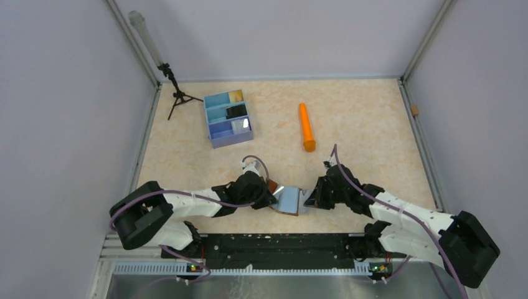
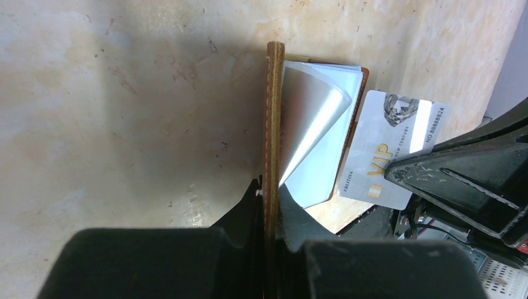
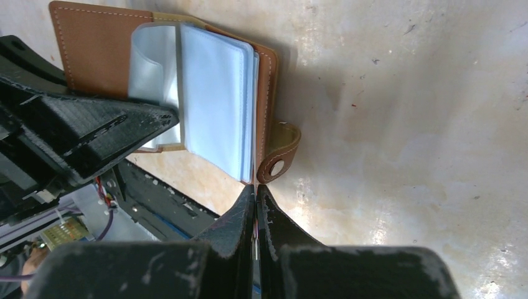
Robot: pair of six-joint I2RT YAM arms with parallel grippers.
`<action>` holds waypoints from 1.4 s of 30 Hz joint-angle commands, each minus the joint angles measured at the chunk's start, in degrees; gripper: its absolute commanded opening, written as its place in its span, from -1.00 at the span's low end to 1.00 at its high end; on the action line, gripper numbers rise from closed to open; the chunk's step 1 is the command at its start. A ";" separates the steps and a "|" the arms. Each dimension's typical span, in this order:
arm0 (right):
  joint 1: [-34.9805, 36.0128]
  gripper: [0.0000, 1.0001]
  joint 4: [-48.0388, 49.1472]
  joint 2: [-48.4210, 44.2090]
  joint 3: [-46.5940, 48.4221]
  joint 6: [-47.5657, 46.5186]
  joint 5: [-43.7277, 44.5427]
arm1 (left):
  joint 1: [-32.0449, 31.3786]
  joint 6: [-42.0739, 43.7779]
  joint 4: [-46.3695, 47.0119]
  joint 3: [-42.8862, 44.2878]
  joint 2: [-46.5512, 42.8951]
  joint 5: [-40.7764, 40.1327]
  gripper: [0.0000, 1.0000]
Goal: Put the credit cards into the card holder
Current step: Insert the credit card into the card holder.
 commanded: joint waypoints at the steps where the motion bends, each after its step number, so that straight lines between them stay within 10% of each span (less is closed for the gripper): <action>1: -0.53 -1.00 2.08 -1.34 -0.94 1.33 -1.76 | 0.14 -0.35 1.90 -0.65 0.26 -0.51 -1.00; 42: -0.61 -1.00 3.78 -3.70 -1.22 2.77 -3.05 | 0.15 -0.52 1.88 -0.28 0.64 -1.31 -1.00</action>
